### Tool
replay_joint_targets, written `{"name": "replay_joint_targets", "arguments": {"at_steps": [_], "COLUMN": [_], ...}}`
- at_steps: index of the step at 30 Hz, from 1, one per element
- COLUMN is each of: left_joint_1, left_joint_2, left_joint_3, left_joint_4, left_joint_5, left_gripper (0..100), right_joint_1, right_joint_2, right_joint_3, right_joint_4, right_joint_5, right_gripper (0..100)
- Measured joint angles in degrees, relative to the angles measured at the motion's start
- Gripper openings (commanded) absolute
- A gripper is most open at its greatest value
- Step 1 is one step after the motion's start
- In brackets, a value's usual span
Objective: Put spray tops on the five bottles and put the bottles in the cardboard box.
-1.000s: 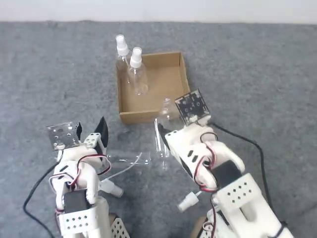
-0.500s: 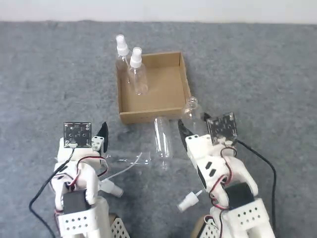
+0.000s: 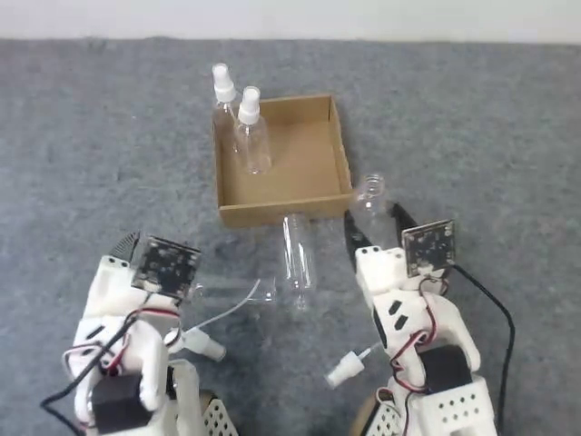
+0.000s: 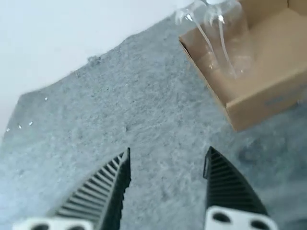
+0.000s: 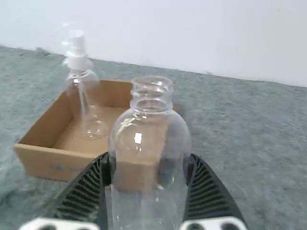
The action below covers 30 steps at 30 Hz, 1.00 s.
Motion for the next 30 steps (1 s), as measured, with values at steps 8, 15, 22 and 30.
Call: {"name": "replay_joint_targets", "arguments": {"at_steps": [8, 15, 22, 30], "left_joint_1": [0.0, 0.26, 5.27, 13.45], "left_joint_2": [0.0, 15.56, 33.58, 50.73], "left_joint_3": [-3.87, -14.59, -23.38, -24.26], "left_joint_4": [8.09, 17.76, 24.79, 25.05], "left_joint_5": [-13.63, -23.65, -30.68, -30.77], "left_gripper": [23, 23, 23, 23], "right_joint_1": [1.23, 1.14, 1.14, 1.58], "right_joint_2": [0.0, 0.0, 0.0, 0.0], "right_joint_3": [0.0, 0.0, 0.0, 0.0], "right_joint_4": [0.0, 0.0, 0.0, 0.0], "right_joint_5": [0.0, 0.0, 0.0, 0.0], "right_gripper": [0.6, 0.6, 0.6, 0.6]}}
